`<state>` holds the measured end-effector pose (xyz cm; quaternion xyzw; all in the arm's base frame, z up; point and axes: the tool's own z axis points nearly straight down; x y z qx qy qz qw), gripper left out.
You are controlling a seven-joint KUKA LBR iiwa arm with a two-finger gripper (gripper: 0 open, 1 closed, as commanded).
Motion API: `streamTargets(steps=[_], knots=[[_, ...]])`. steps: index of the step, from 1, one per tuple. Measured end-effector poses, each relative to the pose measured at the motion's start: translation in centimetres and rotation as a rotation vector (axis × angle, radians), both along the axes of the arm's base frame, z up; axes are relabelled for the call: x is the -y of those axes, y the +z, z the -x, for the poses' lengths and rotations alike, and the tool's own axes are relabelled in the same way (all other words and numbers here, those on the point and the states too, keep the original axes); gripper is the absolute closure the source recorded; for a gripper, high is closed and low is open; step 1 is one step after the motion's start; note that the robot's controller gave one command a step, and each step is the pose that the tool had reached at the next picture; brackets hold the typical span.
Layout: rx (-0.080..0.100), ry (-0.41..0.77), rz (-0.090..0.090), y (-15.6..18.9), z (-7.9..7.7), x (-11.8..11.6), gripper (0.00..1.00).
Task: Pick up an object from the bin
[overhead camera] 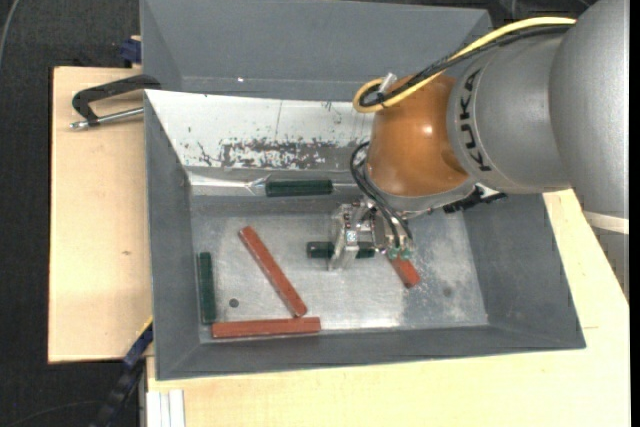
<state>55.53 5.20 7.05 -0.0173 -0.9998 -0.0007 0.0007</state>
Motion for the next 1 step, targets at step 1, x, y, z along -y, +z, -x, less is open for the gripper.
streamTargets(steps=[1], knots=[[0.02,0.134,-0.001,27.29,-2.96,-3.78,1.0]])
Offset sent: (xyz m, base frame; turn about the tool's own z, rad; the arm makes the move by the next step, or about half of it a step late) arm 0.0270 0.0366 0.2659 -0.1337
